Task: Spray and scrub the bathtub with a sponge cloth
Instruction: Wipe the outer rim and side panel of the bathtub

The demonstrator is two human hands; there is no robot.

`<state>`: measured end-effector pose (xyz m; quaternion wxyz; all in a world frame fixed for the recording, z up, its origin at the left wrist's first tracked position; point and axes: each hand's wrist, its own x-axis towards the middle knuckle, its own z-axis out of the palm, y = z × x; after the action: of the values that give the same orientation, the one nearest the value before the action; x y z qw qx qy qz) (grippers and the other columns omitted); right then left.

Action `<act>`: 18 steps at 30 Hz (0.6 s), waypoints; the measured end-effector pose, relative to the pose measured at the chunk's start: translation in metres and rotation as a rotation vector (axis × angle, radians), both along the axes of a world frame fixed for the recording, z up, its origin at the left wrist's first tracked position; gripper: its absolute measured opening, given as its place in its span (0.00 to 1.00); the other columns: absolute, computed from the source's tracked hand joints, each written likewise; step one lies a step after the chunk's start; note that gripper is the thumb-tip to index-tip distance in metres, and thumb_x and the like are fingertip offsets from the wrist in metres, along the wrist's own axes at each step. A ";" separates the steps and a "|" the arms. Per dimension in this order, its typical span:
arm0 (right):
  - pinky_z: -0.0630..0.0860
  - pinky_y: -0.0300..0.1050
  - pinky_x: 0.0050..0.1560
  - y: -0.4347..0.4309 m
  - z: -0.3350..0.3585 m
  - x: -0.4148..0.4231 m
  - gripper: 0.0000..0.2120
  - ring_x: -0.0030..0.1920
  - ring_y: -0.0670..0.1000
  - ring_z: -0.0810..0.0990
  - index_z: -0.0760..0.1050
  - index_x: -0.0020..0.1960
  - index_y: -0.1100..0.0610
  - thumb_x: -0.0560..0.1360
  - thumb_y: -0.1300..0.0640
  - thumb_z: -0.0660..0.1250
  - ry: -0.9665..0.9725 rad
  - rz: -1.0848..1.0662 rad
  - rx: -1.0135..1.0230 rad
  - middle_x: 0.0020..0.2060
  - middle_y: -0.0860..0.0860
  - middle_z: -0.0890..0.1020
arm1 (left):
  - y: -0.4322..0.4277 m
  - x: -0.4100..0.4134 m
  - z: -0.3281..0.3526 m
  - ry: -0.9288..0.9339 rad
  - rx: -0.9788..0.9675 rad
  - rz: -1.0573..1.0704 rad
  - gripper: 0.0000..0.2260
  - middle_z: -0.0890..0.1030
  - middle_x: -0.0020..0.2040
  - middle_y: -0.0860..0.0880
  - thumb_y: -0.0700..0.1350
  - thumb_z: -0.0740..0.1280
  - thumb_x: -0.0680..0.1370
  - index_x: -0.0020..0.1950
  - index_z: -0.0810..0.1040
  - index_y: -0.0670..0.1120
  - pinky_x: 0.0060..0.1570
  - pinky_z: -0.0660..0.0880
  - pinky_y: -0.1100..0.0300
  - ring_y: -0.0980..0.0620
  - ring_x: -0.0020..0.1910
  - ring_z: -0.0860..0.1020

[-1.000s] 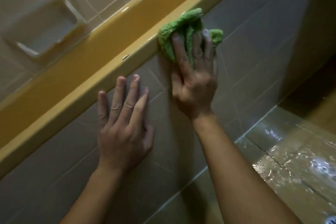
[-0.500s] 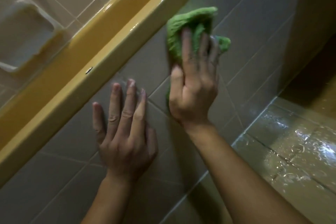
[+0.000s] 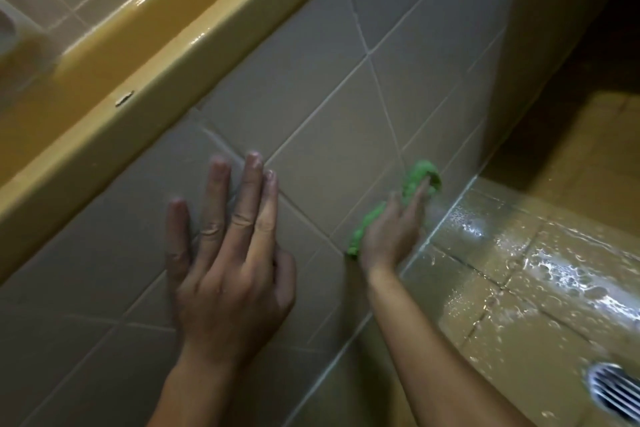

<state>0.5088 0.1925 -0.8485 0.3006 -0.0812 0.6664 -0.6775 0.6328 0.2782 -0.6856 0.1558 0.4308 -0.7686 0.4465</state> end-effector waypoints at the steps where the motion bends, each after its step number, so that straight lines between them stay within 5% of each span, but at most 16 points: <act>1: 0.58 0.50 0.80 0.006 0.021 0.014 0.28 0.81 0.54 0.60 0.54 0.83 0.44 0.84 0.48 0.56 0.168 -0.020 -0.114 0.81 0.52 0.62 | -0.001 0.000 0.001 0.009 -0.010 -0.003 0.29 0.62 0.82 0.46 0.44 0.60 0.79 0.81 0.66 0.42 0.82 0.46 0.45 0.46 0.84 0.56; 3: 0.54 0.47 0.81 0.016 0.038 0.035 0.27 0.82 0.52 0.55 0.52 0.82 0.44 0.84 0.48 0.55 0.397 -0.004 -0.261 0.81 0.52 0.61 | -0.002 0.001 0.003 0.029 -0.015 -0.010 0.29 0.63 0.82 0.45 0.43 0.62 0.79 0.81 0.67 0.42 0.82 0.46 0.45 0.46 0.84 0.55; 5: 0.53 0.41 0.80 0.022 0.014 0.039 0.28 0.82 0.51 0.54 0.52 0.82 0.42 0.83 0.47 0.54 0.417 0.053 -0.231 0.81 0.50 0.61 | 0.001 0.004 0.004 0.042 -0.011 -0.009 0.29 0.63 0.82 0.45 0.42 0.63 0.78 0.81 0.67 0.42 0.82 0.46 0.45 0.45 0.84 0.55; 9: 0.66 0.51 0.75 0.021 -0.065 0.012 0.30 0.76 0.61 0.68 0.54 0.83 0.46 0.82 0.42 0.52 -0.185 0.126 0.106 0.79 0.57 0.66 | 0.007 0.009 0.015 0.123 -0.030 0.018 0.30 0.62 0.83 0.43 0.43 0.65 0.77 0.80 0.69 0.44 0.82 0.44 0.46 0.43 0.84 0.52; 12: 0.69 0.46 0.64 0.024 -0.069 -0.002 0.26 0.72 0.63 0.72 0.54 0.84 0.51 0.87 0.55 0.52 -0.566 0.124 0.207 0.77 0.61 0.68 | 0.012 0.013 0.026 0.169 -0.030 0.015 0.29 0.61 0.83 0.42 0.43 0.66 0.77 0.79 0.70 0.43 0.82 0.43 0.45 0.42 0.84 0.50; 15: 0.66 0.53 0.75 0.029 -0.009 0.027 0.28 0.77 0.61 0.67 0.53 0.84 0.51 0.85 0.49 0.51 -0.148 0.091 0.151 0.80 0.58 0.64 | 0.018 0.020 0.032 0.175 -0.021 0.011 0.29 0.60 0.83 0.41 0.43 0.66 0.77 0.79 0.71 0.43 0.82 0.42 0.44 0.42 0.84 0.49; 18: 0.56 0.52 0.81 0.043 0.056 0.072 0.28 0.81 0.57 0.57 0.55 0.83 0.52 0.85 0.45 0.51 0.375 0.007 -0.177 0.80 0.58 0.64 | 0.018 0.022 0.034 0.178 -0.021 0.005 0.29 0.61 0.83 0.42 0.42 0.66 0.77 0.79 0.70 0.43 0.82 0.42 0.44 0.41 0.84 0.50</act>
<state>0.5808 0.2353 -0.7924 0.1653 -0.2345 0.6484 -0.7052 0.6550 0.2966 -0.6515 0.2271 0.4690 -0.7459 0.4148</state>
